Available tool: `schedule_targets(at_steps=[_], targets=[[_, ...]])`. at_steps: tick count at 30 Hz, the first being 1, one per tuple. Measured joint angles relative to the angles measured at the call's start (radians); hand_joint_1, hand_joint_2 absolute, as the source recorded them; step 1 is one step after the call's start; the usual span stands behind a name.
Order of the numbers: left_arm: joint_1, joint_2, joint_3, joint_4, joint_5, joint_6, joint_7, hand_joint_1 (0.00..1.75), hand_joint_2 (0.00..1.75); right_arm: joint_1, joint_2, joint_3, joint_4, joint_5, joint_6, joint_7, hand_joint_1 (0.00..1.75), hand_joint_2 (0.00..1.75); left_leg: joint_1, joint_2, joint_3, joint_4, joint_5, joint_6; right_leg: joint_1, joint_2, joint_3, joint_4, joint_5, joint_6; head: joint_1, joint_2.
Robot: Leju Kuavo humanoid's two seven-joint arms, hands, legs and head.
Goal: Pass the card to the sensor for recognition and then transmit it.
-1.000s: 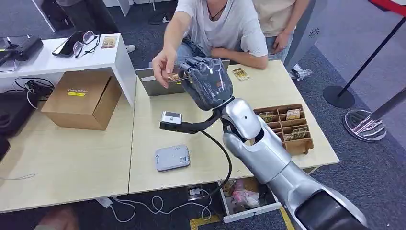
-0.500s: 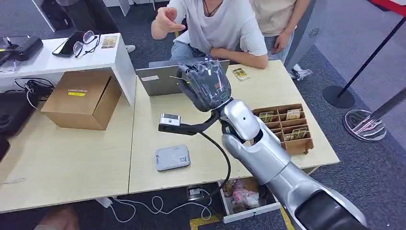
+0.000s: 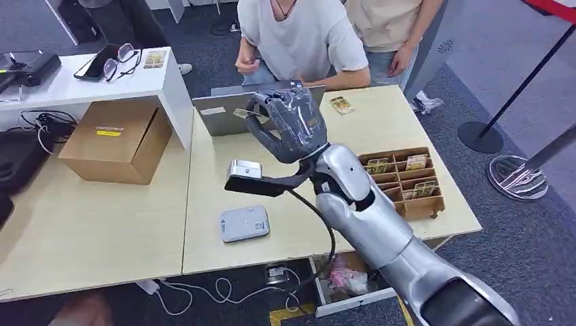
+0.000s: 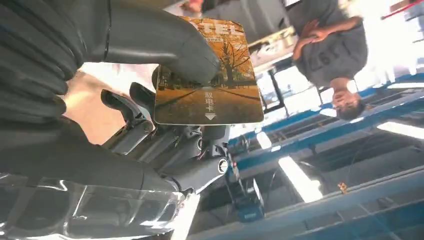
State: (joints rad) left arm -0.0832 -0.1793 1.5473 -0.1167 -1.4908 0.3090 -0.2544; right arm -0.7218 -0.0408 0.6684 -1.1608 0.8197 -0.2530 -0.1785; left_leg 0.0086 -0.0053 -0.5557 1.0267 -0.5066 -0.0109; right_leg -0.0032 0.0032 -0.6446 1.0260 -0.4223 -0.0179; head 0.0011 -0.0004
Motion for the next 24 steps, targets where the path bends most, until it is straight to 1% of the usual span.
schedule_targets(at_steps=[3, 7, 15, 19, 24], targets=[[0.001, 0.0, 0.0, 0.0, 0.001, 0.004, 0.0, 0.0, 0.0, 0.027, -0.003, -0.005, -0.038, -0.111, 0.053, -0.021, 1.75, 1.75, 0.0, 0.0, 0.0, 0.0, 0.0, 0.0, 0.0, 0.0, 0.0, 0.0, 0.0, 0.0, 0.0, 0.0], [0.002, 0.0, 0.0, 0.0, 0.003, 0.007, 0.002, 0.0, 0.0, 0.073, -0.008, -0.006, -0.076, -0.224, 0.123, -0.033, 1.75, 1.75, 0.0, 0.0, 0.0, 0.0, 0.0, 0.0, 0.0, 0.0, 0.0, 0.0, 0.0, 0.0, 0.0, 0.0], [0.005, -0.005, 0.0, 0.0, 0.013, 0.017, 0.001, 0.0, 0.0, 0.151, -0.011, -0.007, -0.123, -0.411, 0.25, -0.038, 1.75, 1.75, 0.0, 0.0, 0.0, 0.0, 0.0, 0.0, 0.0, 0.0, 0.0, 0.0, 0.0, 0.0, 0.0, 0.0], [0.005, -0.005, 0.0, 0.0, 0.019, 0.017, 0.0, 0.0, 0.0, 0.175, -0.014, -0.007, -0.125, -0.483, 0.292, -0.032, 1.75, 1.75, 0.0, 0.0, 0.0, 0.0, 0.0, 0.0, 0.0, 0.0, 0.0, 0.0, 0.0, 0.0, 0.0, 0.0], [0.006, -0.005, 0.0, 0.0, 0.02, 0.017, 0.0, 0.0, 0.0, 0.193, -0.019, -0.006, -0.124, -0.524, 0.312, -0.028, 1.75, 1.75, 0.0, 0.0, 0.0, 0.0, 0.0, 0.0, 0.0, 0.0, 0.0, 0.0, 0.0, 0.0, 0.0, 0.0]])
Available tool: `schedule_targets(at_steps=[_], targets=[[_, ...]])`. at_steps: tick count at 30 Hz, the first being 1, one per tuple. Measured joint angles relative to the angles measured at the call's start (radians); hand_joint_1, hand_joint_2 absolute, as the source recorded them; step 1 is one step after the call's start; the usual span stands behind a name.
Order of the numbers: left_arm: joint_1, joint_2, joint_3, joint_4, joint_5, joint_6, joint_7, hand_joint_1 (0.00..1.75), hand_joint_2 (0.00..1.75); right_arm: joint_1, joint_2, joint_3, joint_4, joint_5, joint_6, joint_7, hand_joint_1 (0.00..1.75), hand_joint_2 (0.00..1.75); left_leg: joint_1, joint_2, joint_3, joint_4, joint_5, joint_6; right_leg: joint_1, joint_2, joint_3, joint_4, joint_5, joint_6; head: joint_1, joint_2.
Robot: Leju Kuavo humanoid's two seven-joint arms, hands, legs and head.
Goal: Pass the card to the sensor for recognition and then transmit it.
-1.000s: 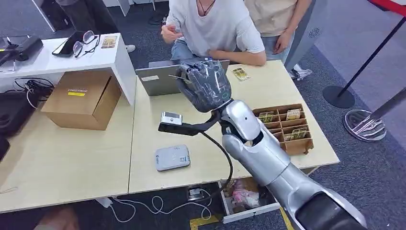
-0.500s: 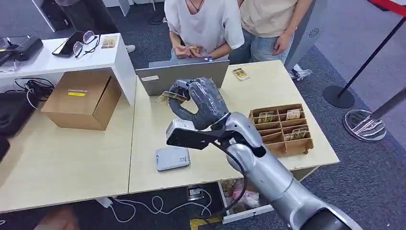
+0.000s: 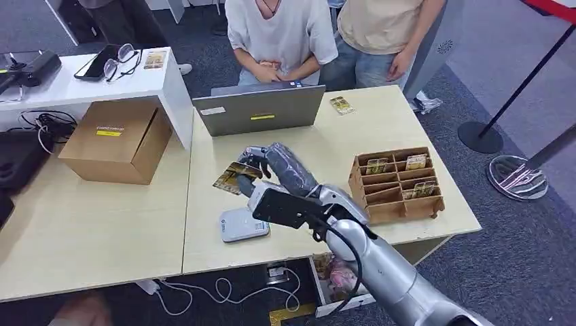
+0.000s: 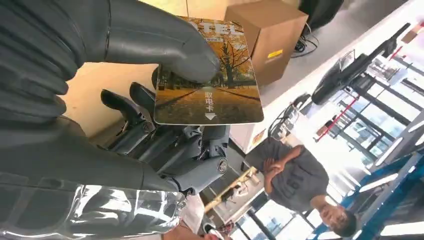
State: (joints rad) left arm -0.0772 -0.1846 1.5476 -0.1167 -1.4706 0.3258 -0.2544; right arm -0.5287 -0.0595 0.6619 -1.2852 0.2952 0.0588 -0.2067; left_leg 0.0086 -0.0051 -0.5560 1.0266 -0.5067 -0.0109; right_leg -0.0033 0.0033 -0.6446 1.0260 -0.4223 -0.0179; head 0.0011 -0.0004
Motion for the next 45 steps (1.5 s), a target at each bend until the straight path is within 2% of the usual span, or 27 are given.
schedule_targets(at_steps=[7, 21, 38, 45], targets=[[0.0, 0.001, 0.0, 0.0, -0.011, -0.003, 0.013, 0.0, 0.0, 0.002, -0.004, 0.008, 0.027, -0.106, 0.053, 0.058, 1.75, 1.75, 0.0, 0.0, 0.0, 0.0, 0.0, 0.0, 0.0, 0.0, 0.0, 0.0, 0.0, 0.0, 0.0, 0.0], [0.0, 0.012, 0.0, 0.0, -0.017, -0.022, 0.023, 0.0, 0.0, -0.012, -0.009, 0.047, 0.106, -0.082, 0.011, 0.143, 1.75, 1.75, 0.0, 0.0, 0.0, 0.0, 0.0, 0.0, 0.0, 0.0, 0.0, 0.0, 0.0, 0.0, 0.0, 0.0], [0.0, 0.026, 0.0, 0.007, -0.019, -0.043, 0.032, 0.0, 0.0, 0.004, -0.018, 0.077, 0.157, -0.136, 0.012, 0.172, 1.75, 1.75, 0.0, 0.0, 0.0, 0.0, 0.0, 0.0, 0.0, 0.0, 0.0, 0.0, 0.0, 0.0, 0.0, 0.0], [0.0, 0.03, 0.0, 0.009, -0.021, -0.055, 0.018, 0.0, 0.0, 0.034, -0.019, 0.077, 0.161, -0.167, 0.012, 0.183, 1.75, 1.75, 0.0, 0.0, 0.0, 0.0, 0.0, 0.0, 0.0, 0.0, 0.0, 0.0, 0.0, 0.0, 0.0, 0.0]])
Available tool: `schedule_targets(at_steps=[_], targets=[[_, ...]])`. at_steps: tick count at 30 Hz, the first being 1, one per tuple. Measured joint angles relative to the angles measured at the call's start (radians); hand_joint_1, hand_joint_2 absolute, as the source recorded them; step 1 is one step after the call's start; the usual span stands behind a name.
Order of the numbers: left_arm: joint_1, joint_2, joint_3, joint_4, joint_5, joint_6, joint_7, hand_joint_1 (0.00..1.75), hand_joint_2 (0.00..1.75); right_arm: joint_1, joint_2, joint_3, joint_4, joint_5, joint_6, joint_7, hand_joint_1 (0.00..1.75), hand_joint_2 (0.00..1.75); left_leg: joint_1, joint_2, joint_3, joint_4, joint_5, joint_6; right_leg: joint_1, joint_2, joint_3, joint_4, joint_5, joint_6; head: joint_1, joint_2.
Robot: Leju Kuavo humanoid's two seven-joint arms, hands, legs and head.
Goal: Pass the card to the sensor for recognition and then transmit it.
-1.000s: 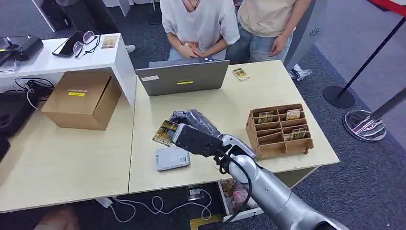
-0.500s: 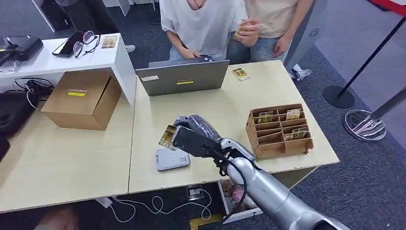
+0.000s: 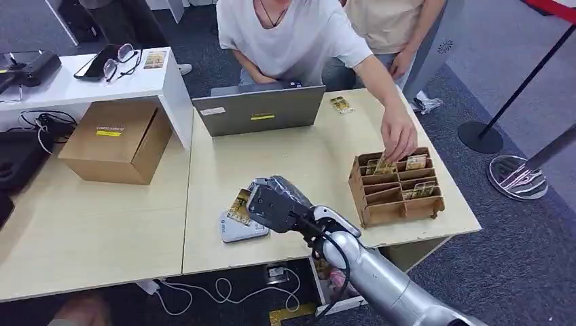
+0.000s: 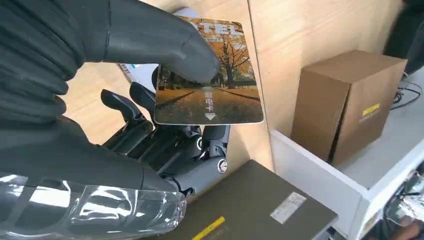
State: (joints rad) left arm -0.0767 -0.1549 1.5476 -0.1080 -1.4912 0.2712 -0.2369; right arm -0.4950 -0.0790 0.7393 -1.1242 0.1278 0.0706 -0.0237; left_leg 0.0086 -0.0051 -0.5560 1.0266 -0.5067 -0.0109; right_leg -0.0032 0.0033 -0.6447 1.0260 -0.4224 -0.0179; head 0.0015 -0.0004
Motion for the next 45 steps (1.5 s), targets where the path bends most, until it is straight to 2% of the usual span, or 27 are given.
schedule_targets(at_steps=[14, 21, 32, 41, 45], targets=[[0.0, 0.005, -0.004, 0.0, -0.004, -0.06, -0.05, 0.0, 0.0, 0.078, -0.008, -0.025, 0.013, -0.111, 0.005, 0.036, 1.75, 1.75, 0.0, 0.0, 0.0, 0.0, 0.0, 0.0, 0.0, 0.0, 0.0, 0.0, 0.0, 0.0, 0.0, 0.0], [-0.001, 0.008, -0.008, 0.0, -0.004, -0.072, -0.052, 0.0, 0.0, 0.091, -0.006, -0.024, 0.04, -0.151, 0.057, 0.03, 1.75, 1.75, 0.0, 0.0, 0.0, 0.0, 0.0, 0.0, 0.0, 0.0, 0.0, 0.0, 0.0, 0.0, 0.0, 0.0], [-0.001, 0.01, -0.008, 0.0, -0.002, -0.041, -0.034, 0.0, 0.0, 0.028, 0.07, 0.056, 0.176, -0.218, 0.127, 0.001, 1.75, 1.75, 0.001, 0.0, 0.0, 0.0, 0.0, -0.001, 0.0, 0.0, 0.0, 0.0, 0.0, 0.0, 0.0, 0.0], [-0.001, 0.01, -0.008, 0.0, -0.002, -0.035, -0.037, 0.0, 0.0, -0.028, 0.142, 0.134, 0.279, -0.23, 0.139, -0.008, 1.75, 1.75, 0.001, 0.0, 0.0, 0.0, 0.0, -0.001, 0.0, 0.0, 0.0, 0.0, 0.0, 0.0, 0.0, 0.0], [-0.001, 0.009, -0.008, 0.0, -0.003, -0.037, -0.052, 0.0, 0.0, -0.048, 0.163, 0.156, 0.321, -0.212, 0.118, -0.024, 1.75, 1.75, 0.001, 0.0, 0.0, 0.0, 0.0, -0.001, 0.0, 0.0, 0.0, 0.0, 0.0, 0.0, 0.0, 0.0]])
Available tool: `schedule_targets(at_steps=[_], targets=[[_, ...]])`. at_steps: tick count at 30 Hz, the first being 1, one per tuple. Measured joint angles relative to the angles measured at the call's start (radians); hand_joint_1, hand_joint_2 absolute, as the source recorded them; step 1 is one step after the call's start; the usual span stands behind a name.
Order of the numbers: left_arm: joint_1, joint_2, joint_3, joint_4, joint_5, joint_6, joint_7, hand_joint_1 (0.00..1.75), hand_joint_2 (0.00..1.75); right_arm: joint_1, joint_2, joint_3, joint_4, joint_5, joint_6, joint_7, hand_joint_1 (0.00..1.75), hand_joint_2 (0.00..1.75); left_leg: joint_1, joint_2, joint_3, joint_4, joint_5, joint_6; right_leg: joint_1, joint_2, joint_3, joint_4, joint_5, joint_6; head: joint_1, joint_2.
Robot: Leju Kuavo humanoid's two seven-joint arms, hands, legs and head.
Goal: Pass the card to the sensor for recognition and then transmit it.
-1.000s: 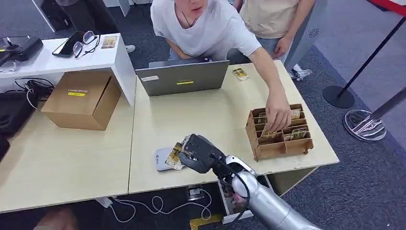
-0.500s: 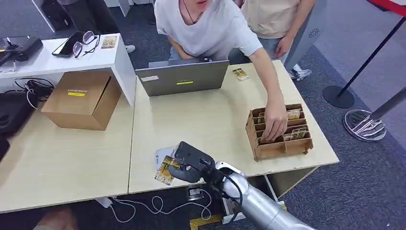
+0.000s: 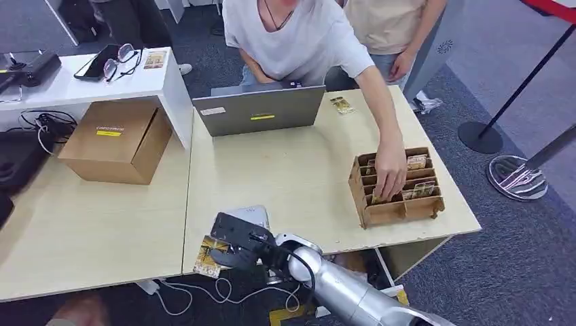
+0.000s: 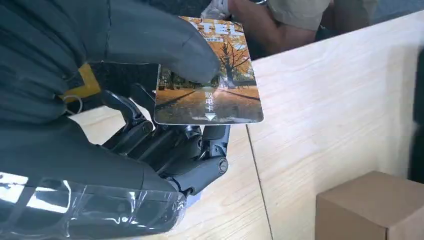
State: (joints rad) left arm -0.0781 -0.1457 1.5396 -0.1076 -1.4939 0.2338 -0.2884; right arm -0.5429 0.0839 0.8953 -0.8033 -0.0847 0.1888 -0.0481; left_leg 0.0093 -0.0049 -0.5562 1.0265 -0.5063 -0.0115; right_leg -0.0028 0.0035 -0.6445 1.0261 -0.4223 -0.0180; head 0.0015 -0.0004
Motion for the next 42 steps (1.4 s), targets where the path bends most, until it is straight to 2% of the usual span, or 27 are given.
schedule_targets(at_steps=[4, 13, 21, 30, 37, 42], targets=[[0.0, -0.001, 0.0, 0.0, -0.002, -0.011, -0.016, 0.0, 0.0, -0.015, 0.003, 0.021, 0.027, 0.064, -0.028, -0.029, 1.75, 1.75, 0.0, 0.0, 0.001, 0.0, 0.0, 0.0, 0.0, 0.0, 0.0, 0.0, 0.0, 0.0, 0.0, 0.0], [-0.001, -0.003, -0.01, 0.0, -0.005, -0.029, -0.015, 0.0, 0.0, 0.013, -0.014, 0.008, 0.056, 0.078, -0.066, -0.026, 1.75, 1.75, 0.0, 0.0, 0.001, 0.0, 0.0, 0.0, 0.0, 0.0, 0.0, 0.0, 0.0, 0.0, 0.0, 0.0], [-0.001, -0.005, -0.025, 0.0, -0.005, -0.036, -0.018, 0.0, 0.0, 0.022, -0.028, -0.062, 0.056, 0.106, -0.093, 0.004, 1.75, 1.75, 0.0, 0.0, 0.001, 0.0, 0.0, 0.0, 0.0, 0.0, 0.0, 0.0, 0.0, 0.0, 0.0, 0.0], [-0.001, -0.005, -0.079, 0.0, -0.005, -0.041, 0.015, 0.0, 0.0, -0.022, -0.019, -0.125, 0.095, 0.13, -0.123, 0.038, 1.75, 1.75, 0.0, 0.0, 0.0, 0.0, 0.0, 0.0, 0.0, 0.0, 0.0, 0.0, 0.0, 0.0, 0.0, 0.0], [-0.001, -0.005, -0.143, 0.0, -0.005, -0.034, -0.016, 0.0, 0.0, -0.064, -0.019, -0.189, 0.139, 0.12, -0.167, 0.058, 1.75, 1.75, 0.0, 0.0, 0.001, 0.0, 0.0, 0.0, 0.0, 0.0, 0.0, 0.0, 0.0, 0.0, 0.0, 0.0], [-0.004, -0.01, -0.175, 0.0, -0.005, -0.038, -0.016, 0.0, 0.0, -0.066, -0.019, -0.217, 0.159, 0.117, -0.174, 0.063, 1.75, 1.75, 0.0, 0.0, 0.0, 0.0, 0.0, 0.0, 0.0, 0.0, 0.0, 0.0, 0.0, 0.0, 0.0, 0.0]])
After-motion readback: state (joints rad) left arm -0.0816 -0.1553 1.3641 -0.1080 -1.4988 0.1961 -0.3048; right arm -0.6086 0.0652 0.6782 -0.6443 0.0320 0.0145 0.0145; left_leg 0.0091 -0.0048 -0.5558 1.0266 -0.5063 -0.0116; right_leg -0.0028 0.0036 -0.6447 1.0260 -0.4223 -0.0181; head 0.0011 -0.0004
